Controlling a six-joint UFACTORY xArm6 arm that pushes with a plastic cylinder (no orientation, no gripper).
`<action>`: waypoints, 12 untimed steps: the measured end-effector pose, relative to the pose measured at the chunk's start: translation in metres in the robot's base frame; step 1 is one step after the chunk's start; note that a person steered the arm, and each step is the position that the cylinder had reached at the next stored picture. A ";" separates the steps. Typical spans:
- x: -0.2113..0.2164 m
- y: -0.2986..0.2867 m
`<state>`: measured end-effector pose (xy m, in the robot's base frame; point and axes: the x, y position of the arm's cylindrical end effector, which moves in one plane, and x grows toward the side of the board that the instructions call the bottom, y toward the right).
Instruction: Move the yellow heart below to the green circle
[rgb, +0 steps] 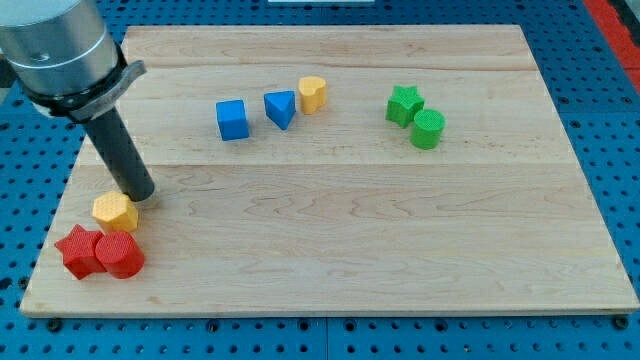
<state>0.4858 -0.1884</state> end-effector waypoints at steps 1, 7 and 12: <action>0.002 0.028; -0.111 -0.063; -0.154 0.217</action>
<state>0.3322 0.0289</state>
